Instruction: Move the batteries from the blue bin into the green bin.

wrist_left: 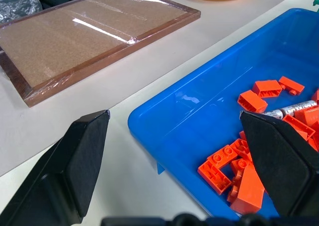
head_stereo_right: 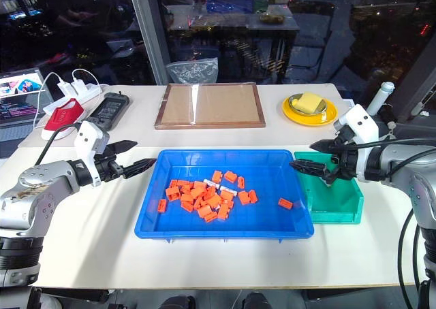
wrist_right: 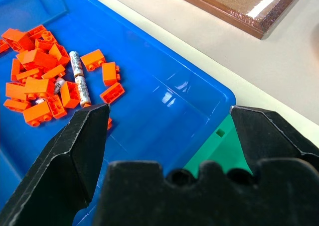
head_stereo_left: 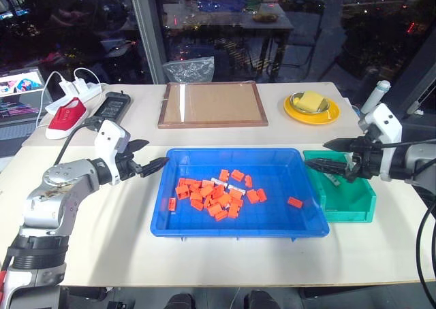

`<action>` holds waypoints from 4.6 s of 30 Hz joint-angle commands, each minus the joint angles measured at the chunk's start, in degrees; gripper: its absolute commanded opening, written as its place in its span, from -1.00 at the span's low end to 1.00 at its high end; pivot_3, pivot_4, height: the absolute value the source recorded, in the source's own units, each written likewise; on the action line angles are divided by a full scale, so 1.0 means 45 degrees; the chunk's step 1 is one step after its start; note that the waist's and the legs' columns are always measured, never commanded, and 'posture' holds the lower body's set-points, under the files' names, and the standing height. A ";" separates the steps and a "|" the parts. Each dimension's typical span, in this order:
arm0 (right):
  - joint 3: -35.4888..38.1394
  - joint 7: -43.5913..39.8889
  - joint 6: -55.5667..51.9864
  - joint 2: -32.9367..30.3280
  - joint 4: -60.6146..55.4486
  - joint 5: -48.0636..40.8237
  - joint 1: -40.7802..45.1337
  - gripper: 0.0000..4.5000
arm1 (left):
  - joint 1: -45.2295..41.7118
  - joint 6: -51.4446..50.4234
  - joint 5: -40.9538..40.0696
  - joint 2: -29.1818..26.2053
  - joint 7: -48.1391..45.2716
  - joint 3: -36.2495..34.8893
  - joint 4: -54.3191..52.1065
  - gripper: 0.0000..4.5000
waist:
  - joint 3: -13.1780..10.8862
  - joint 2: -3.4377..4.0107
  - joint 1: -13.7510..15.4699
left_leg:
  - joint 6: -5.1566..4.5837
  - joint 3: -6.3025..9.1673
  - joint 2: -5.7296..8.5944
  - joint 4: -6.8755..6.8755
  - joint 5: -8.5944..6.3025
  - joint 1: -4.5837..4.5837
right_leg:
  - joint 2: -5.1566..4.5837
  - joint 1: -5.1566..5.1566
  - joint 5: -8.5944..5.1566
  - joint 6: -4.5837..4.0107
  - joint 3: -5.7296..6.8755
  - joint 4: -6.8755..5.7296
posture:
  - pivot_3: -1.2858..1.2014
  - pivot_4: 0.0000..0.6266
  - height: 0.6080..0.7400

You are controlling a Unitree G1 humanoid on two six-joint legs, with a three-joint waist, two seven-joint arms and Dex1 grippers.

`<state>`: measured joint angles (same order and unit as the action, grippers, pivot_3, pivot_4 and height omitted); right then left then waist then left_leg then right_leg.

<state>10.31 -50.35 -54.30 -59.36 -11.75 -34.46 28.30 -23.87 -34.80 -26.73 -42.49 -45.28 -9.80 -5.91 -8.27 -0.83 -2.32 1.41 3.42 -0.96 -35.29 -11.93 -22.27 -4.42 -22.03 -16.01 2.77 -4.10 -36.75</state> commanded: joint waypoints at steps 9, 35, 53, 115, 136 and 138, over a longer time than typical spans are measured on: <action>-0.2551 -0.2631 0.0825 -0.2101 -0.1719 0.0930 0.1797 0.99 | -0.0038 -0.0404 -0.1373 -0.3893 -0.5441 0.0062 -0.0427 1.00 | -0.0003 0.0003 -0.0176 | -0.0006 -0.0028 -0.0023 0.0023 -0.0004 0.0022 | 0.0009 -0.0020 -0.0003 0.0002 -0.0001 0.0001 | 0.03 -0.52 1.00; -0.7951 -0.0972 0.1952 0.4674 0.0968 0.5455 0.4270 0.22 | -0.1657 -0.0904 -0.0481 -0.4198 -0.5530 0.2047 -0.2114 1.00 | -0.0025 -0.0031 -0.0125 | -0.0008 -0.0014 -0.0028 0.0006 -0.0004 0.0004 | 0.0025 -0.0046 -0.0001 -0.0006 0.0008 -0.0044 | 0.03 -0.52 1.00; -0.8352 -0.1035 0.3305 0.6172 0.3981 0.7303 0.4723 -0.26 | -0.1497 -0.0982 -0.0385 -0.3982 -0.5020 0.2253 -0.2205 1.00 | -0.0025 -0.0031 -0.0066 | -0.0007 -0.0012 -0.0021 0.0002 -0.0004 0.0001 | 0.0018 -0.0046 -0.0001 -0.0007 0.0008 -0.0052 | 0.03 -0.52 1.00; -0.0570 -0.2454 -0.0157 0.3808 0.1715 0.3357 0.4561 -0.89 | -0.2284 -0.1356 -0.0847 -0.3191 -0.5700 0.2279 -0.1867 1.00 | -0.0029 -0.0042 0.0054 | -0.0009 0.0009 -0.0018 0.0002 -0.0005 0.0000 | 0.0017 -0.0030 -0.0001 -0.0006 0.0020 -0.0048 | 0.03 -0.52 1.00; -0.1271 -0.1823 0.0394 -0.1493 0.1360 0.4376 -0.0759 -0.89 | -0.3185 -0.0628 0.0015 -0.2701 -0.6292 0.3339 -0.1000 1.00 | -0.0025 -0.0025 -0.0119 | -0.0042 -0.0038 -0.0018 -0.0007 -0.0024 0.0010 | 0.0014 -0.0021 -0.0004 -0.0001 -0.0013 -0.0019 | 0.03 -0.52 1.00; -0.1436 -0.1809 0.0333 -0.1480 0.1401 0.4314 -0.0744 -0.89 | -0.3177 -0.0633 0.0036 -0.2718 -0.6298 0.3339 -0.1010 1.00 | -0.0025 -0.0025 -0.0074 | -0.0042 -0.0039 -0.0014 -0.0009 -0.0024 0.0006 | 0.0010 -0.0023 -0.0004 -0.0001 -0.0014 -0.0016 | 0.03 -0.52 1.00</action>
<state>3.26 -58.84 -53.71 -65.53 -4.91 -15.18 24.33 -37.27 -37.96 -27.03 -53.97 -73.23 5.78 -10.12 -8.38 -0.95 -2.65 1.22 3.24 -1.02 -35.33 -12.03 -22.24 -4.37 -22.13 -16.03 2.77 -4.16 -36.82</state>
